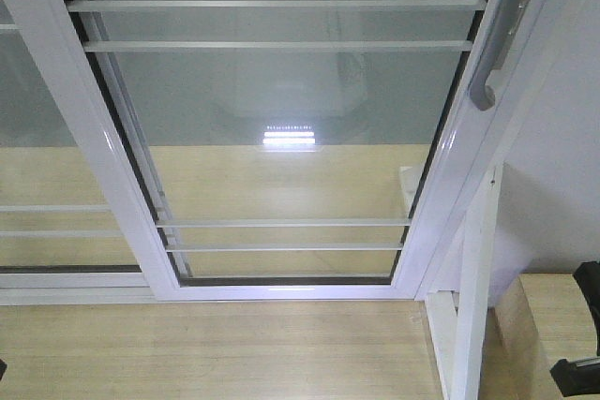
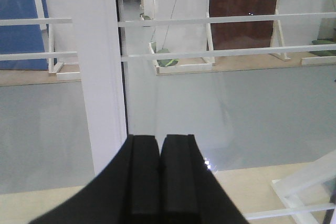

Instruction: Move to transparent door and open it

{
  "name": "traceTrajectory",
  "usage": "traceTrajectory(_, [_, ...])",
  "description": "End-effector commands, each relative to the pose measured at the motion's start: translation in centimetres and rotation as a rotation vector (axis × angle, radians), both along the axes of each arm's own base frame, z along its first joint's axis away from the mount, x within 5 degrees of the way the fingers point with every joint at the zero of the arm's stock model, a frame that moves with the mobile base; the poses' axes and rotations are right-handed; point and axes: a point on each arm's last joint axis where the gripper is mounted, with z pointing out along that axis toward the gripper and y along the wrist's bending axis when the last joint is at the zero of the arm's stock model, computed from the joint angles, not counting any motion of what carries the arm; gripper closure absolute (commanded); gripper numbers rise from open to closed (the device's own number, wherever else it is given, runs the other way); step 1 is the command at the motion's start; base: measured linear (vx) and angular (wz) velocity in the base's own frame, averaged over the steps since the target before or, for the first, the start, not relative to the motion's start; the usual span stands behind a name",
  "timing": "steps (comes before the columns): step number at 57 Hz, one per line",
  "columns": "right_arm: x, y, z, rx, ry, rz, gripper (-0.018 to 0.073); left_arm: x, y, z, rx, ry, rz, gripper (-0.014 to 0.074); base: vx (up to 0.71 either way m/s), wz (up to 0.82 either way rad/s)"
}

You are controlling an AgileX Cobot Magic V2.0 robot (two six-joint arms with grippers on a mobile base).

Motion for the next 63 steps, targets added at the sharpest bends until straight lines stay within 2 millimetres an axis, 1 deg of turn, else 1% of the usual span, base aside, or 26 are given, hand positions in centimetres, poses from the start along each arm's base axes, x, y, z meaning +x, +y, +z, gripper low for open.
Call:
traceTrajectory(1, [0.0,-0.1,0.7,0.001,-0.081,-0.009,0.0558,-0.2,0.0,1.5,-0.015,-0.112,-0.004,0.0594,0.0,0.0])
traceTrajectory(16, [0.0,-0.1,0.7,0.004,-0.089,-0.01,0.0558,-0.2,0.0,1.7,-0.017,-0.133,-0.003,0.0594,0.0,0.0])
traceTrajectory(20, [0.0,-0.1,1.1,0.008,-0.13,-0.012,0.0558,-0.2,0.0,2.0,-0.021,-0.173,-0.002,0.0594,0.0,0.0])
traceTrajectory(27, [-0.1,-0.2,2.4,0.029,-0.245,-0.018,0.0558,-0.5,0.1,3.3,-0.039,-0.289,0.002,0.0594,0.0,0.0])
traceTrajectory(32, [-0.3,-0.2,3.9,0.037,-0.312,-0.02,0.0558,-0.8,0.1,4.5,-0.044,-0.343,0.002,0.0594,0.0,0.0])
traceTrajectory(36, [-0.7,-0.3,5.7,0.033,-0.358,-0.02,0.0558,-1.2,0.2,6.1,-0.047,-0.381,0.002,0.0594,0.0,0.0])
traceTrajectory(40, [-1.2,-0.3,8.0,0.03,-0.402,-0.02,0.0558,-1.6,0.2,7.7,-0.05,-0.409,0.001,0.0594,0.0,0.0])
traceTrajectory(45, [-1.4,-0.3,11.6,0.026,-0.418,-0.019,0.0558,-1.8,0.2,10.8,-0.053,-0.442,0.0,0.0594,0.0,0.0])
traceTrajectory(47, [-1.2,-0.3,12.7,0.025,-0.408,-0.018,0.0558,-1.7,0.2,11.9,-0.051,-0.447,0.0,0.0594,0.0,0.0])
traceTrajectory(50, [-0.7,-0.2,14.7,0.021,-0.385,-0.016,0.0558,-1.5,0.2,14.1,-0.05,-0.46,0.0,0.0594,0.0,0.0])
traceTrajectory(54, [0.4,0.0,17.4,0.008,-0.35,-0.014,0.0558,-0.5,0.1,16.6,-0.05,-0.449,0.0,0.0594,0.0,0.0])
traceTrajectory(57, [1.5,0.1,19.4,-0.005,-0.317,-0.011,0.0558,0.7,0.0,18.1,-0.047,-0.425,0.0,0.0594,0.0,0.0])
traceTrajectory(60, [2.5,0.3,20.8,-0.028,-0.291,-0.01,0.0558,1.7,-0.1,19.7,-0.048,-0.418,0.0,0.0594,0.0,0.0])
traceTrajectory(63, [3.5,0.4,21.9,-0.051,-0.271,-0.009,0.0558,3.0,-0.2,20.7,-0.048,-0.395,-0.001,0.0594,0.0,0.0])
